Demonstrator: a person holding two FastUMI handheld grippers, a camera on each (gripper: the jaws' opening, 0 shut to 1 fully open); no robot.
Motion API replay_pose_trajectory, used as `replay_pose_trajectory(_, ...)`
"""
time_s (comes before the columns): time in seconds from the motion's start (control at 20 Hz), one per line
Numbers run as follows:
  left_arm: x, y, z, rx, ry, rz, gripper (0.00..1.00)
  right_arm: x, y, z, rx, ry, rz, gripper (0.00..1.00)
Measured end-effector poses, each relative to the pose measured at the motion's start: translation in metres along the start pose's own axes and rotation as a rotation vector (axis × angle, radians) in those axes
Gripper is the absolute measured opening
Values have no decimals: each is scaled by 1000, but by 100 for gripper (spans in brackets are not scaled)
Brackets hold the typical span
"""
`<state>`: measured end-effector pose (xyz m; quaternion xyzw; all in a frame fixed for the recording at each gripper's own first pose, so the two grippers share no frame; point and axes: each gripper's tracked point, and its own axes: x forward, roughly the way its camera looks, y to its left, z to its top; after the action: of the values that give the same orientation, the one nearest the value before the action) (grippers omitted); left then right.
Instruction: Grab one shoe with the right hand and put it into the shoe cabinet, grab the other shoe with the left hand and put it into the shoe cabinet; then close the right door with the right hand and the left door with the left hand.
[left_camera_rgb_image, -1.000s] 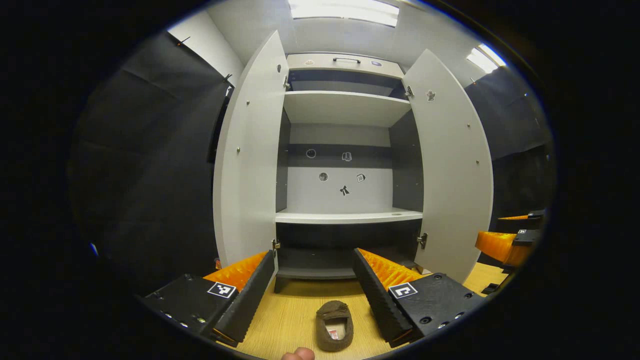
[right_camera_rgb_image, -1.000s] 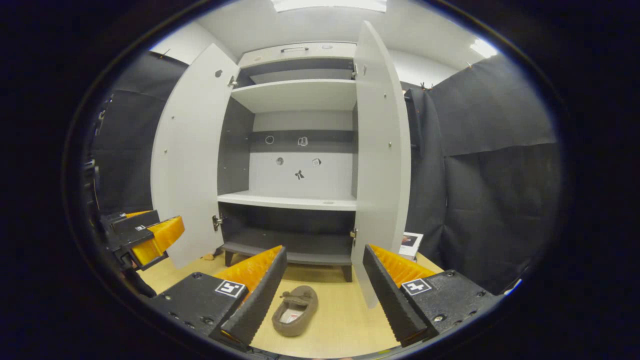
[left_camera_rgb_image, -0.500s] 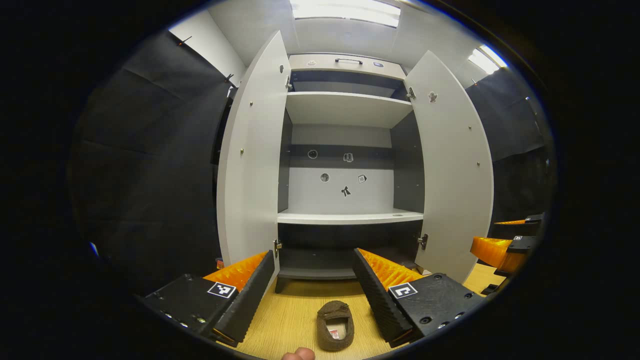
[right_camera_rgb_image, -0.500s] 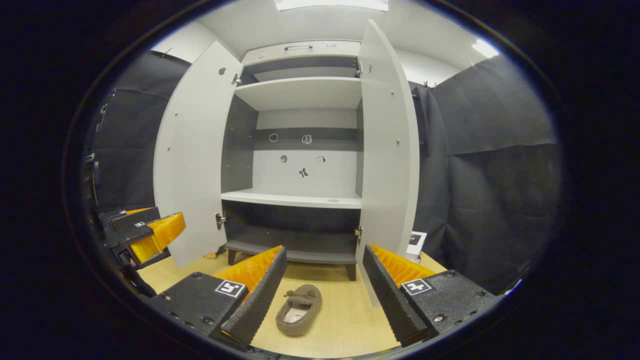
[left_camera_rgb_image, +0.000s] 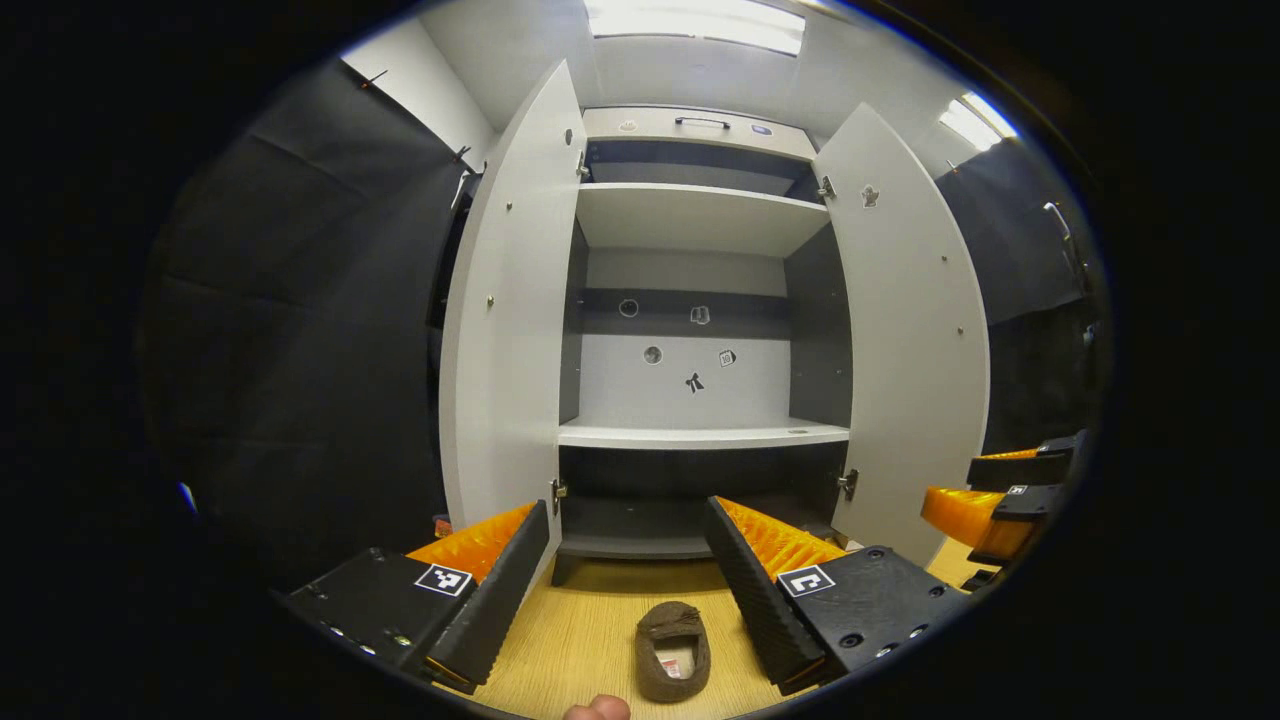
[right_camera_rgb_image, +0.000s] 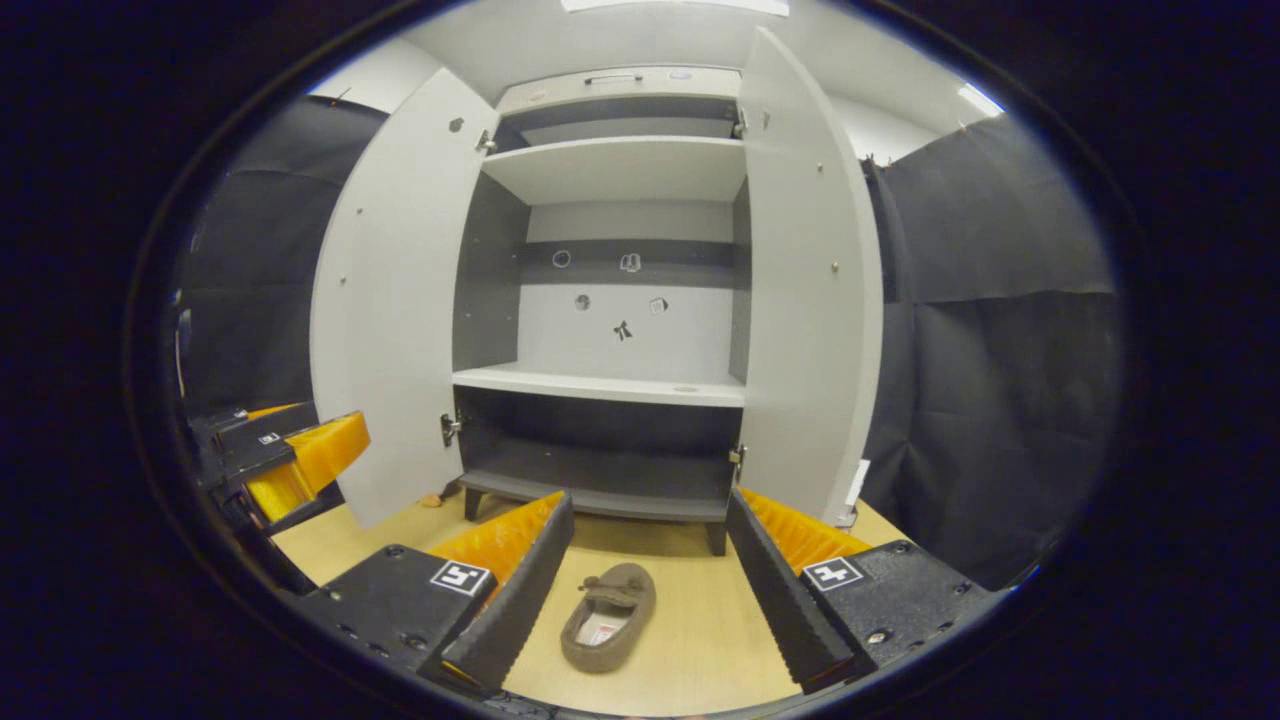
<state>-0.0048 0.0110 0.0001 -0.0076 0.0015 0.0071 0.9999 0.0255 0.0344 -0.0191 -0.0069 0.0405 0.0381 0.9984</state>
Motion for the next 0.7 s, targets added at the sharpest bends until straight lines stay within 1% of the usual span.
replay_pose_trajectory(0.2,-2,6,-2,5,9,6,95,29,24,-32,14,103,61,99)
replay_pose_trajectory(0.25,-3,8,-3,4,11,7,95,37,31,-43,17,135,78,95)
replay_pose_trajectory(0.3,-3,9,-5,1,14,8,95,46,39,-56,18,168,99,94)
replay_pose_trajectory(0.35,-3,11,-6,-4,19,9,95,54,45,-70,19,202,114,99)
replay_pose_trajectory(0.45,-5,14,-9,-11,26,16,95,71,56,-106,17,283,140,99)
replay_pose_trajectory(0.55,-5,19,-9,-14,31,25,95,80,64,-144,18,379,160,95)
replay_pose_trajectory(0.65,-6,26,-11,-8,31,39,95,91,68,-179,18,458,163,85)
replay_pose_trajectory(0.7,-5,29,-11,-4,33,47,95,94,69,-194,10,491,158,85)
